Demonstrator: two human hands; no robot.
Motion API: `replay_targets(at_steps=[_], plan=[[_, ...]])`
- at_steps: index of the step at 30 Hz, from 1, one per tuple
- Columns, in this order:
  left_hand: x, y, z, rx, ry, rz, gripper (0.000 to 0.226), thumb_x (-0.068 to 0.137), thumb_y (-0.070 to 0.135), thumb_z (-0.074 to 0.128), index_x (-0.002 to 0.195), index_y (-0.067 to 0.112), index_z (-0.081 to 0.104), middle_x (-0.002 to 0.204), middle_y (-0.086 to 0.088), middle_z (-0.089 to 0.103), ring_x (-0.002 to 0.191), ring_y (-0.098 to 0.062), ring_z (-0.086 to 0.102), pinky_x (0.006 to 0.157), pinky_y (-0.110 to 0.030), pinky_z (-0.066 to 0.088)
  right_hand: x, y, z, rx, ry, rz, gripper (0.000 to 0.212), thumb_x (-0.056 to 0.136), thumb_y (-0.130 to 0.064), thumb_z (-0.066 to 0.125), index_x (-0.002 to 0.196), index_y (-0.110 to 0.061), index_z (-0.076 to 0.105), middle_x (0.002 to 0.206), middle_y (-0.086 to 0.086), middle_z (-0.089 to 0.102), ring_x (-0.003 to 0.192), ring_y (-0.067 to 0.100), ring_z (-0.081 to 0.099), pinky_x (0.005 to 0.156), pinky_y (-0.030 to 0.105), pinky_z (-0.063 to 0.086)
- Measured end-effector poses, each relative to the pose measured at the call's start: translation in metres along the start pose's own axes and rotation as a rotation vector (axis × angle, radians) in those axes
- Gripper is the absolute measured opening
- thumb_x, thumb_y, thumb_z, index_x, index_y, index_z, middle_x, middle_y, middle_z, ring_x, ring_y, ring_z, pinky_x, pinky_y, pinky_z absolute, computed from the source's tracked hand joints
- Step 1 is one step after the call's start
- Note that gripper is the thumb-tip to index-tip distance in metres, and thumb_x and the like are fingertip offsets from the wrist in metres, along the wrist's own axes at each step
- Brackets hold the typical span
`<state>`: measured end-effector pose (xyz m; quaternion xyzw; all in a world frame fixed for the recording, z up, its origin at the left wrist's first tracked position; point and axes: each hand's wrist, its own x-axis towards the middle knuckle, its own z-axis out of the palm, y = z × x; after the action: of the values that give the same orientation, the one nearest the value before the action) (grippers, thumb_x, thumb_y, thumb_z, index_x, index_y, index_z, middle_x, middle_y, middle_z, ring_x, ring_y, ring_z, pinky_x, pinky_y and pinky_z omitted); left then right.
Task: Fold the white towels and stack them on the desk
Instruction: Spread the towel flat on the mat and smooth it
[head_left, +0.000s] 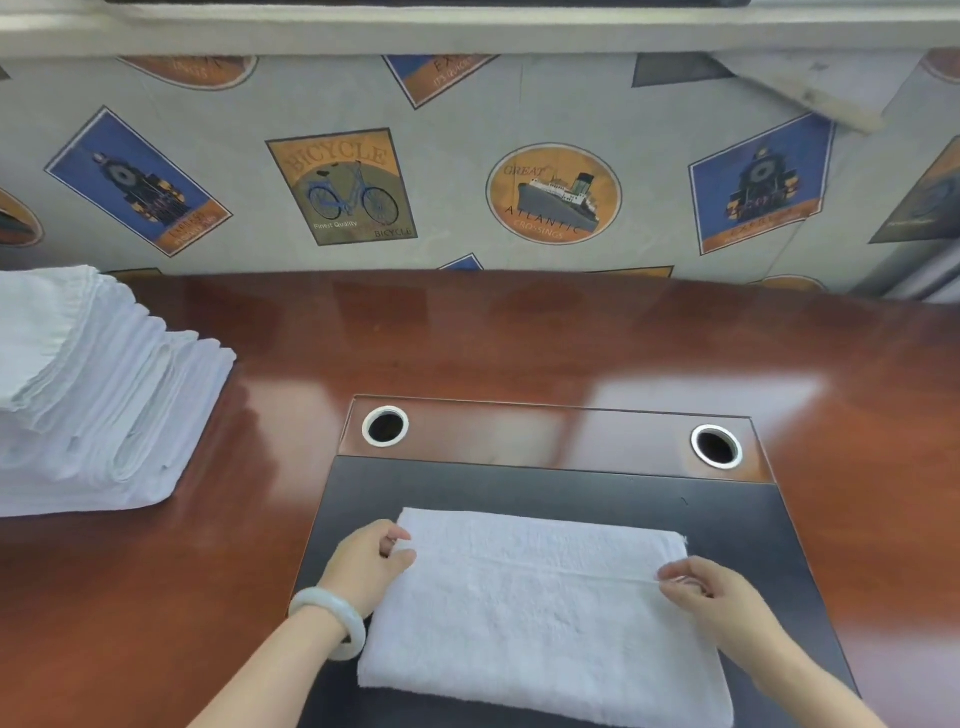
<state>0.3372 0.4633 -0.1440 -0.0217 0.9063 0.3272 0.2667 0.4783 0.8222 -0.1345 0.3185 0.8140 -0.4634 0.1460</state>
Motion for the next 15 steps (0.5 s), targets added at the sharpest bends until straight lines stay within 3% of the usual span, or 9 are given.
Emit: replay_targets(at_steps=[5, 9, 15], plan=[[-0.009, -0.003, -0.006, -0.154, 0.063, -0.027, 0.012, 0.091, 0.016, 0.067, 0.087, 0.026, 0.071, 0.086, -0.001, 0.07, 0.079, -0.018, 0.063, 0.065, -0.028, 0.05, -0.006, -0.01, -0.005, -0.013, 0.081, 0.006, 0.02, 0.084, -0.009, 0.071, 0.072, -0.025, 0.075, 0.073, -0.002, 0.071, 0.075, 0.015, 0.061, 0.063, 0.026, 0.04], [0.0, 0.01, -0.021, -0.231, 0.119, 0.01, 0.011, 0.089, 0.016, 0.069, 0.085, 0.024, 0.074, 0.08, -0.002, 0.072, 0.07, -0.017, 0.062, 0.059, -0.024, 0.046, 0.003, -0.033, -0.023, 0.049, 0.151, -0.055, 0.016, 0.084, -0.008, 0.072, 0.074, -0.02, 0.076, 0.072, -0.006, 0.071, 0.074, 0.014, 0.06, 0.063, 0.027, 0.039], [0.023, 0.026, -0.004, -0.141, 0.195, -0.094, 0.016, 0.089, 0.012, 0.061, 0.081, 0.023, 0.07, 0.081, 0.005, 0.07, 0.074, -0.011, 0.061, 0.057, -0.024, 0.041, 0.045, -0.027, 0.004, 0.009, 0.285, -0.009, 0.021, 0.087, -0.01, 0.067, 0.073, -0.026, 0.07, 0.074, -0.002, 0.07, 0.075, 0.015, 0.061, 0.059, 0.028, 0.043]])
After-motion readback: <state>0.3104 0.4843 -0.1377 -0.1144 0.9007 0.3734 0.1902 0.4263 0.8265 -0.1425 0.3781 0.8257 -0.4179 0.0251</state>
